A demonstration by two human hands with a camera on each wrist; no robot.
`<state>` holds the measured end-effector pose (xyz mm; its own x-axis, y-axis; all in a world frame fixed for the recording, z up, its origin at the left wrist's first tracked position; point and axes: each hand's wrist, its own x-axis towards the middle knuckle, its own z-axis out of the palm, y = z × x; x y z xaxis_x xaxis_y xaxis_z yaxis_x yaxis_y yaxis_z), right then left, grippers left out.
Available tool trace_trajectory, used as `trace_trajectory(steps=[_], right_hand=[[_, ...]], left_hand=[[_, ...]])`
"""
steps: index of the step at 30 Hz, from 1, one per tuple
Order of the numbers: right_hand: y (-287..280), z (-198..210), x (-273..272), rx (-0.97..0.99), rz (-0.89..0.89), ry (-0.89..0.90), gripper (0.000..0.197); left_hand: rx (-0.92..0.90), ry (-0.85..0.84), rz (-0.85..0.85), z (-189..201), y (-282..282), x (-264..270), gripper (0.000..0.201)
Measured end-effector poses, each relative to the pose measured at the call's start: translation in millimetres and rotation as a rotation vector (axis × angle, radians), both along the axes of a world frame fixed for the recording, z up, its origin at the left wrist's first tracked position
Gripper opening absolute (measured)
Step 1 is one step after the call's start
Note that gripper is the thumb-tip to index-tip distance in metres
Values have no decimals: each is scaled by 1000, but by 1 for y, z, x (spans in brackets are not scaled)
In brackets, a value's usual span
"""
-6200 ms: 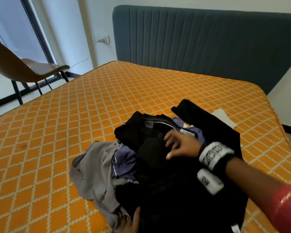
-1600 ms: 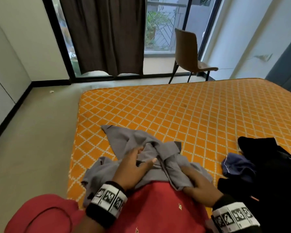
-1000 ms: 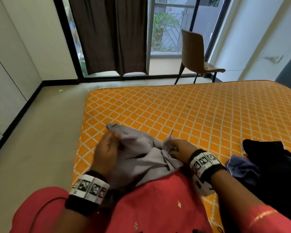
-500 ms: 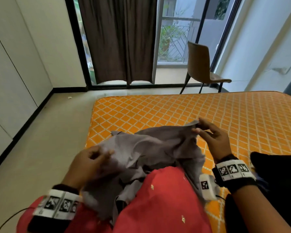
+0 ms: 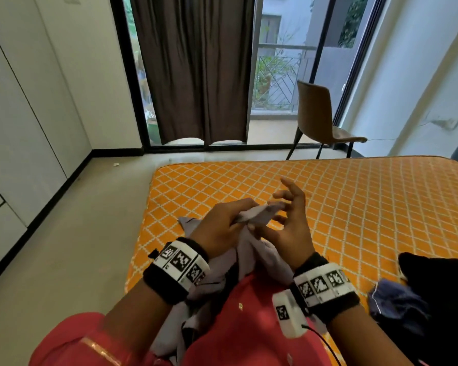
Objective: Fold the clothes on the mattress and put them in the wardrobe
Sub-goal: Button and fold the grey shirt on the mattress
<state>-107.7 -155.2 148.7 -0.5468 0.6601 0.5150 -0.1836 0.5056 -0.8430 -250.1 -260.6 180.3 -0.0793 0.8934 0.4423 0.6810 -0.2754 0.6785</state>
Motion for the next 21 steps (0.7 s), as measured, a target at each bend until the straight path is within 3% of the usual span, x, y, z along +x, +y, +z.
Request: trace_trajectory(steps=[1,3,5,6,9,12,14,16,19,21], right_hand=[[6,2,-3,-56,59,-18,80],[15,9,-11,-79,187,-90,46],[22,23,-20,-57,202,-58,10],[29,35,-24,-36,165,-19,7],[57,77,-30,85,-63,32,14],[96,109,-21,223,-341,44,20],[117,121,-8,225,-465,32,16],[130,128,-2,226,-538,-65,19],[161,134,-9,166,-584,-293,18],[180,150,-15,97,-569,-400,23]], left_hand=[[26,15,-21,7,2,-4,13],[65,51,-3,19,7,-12,15],[60,55,59,28,9,-24,34],[27,35,83,31,9,-31,48],[-223,44,149,24,10,-64,64],[-514,295,246,22,10,-101,73],[-594,414,412,31,11,-125,56],[-492,483,609,54,15,-145,23],[-346,523,763,101,28,-163,20],[-248,521,761,138,35,-177,22]])
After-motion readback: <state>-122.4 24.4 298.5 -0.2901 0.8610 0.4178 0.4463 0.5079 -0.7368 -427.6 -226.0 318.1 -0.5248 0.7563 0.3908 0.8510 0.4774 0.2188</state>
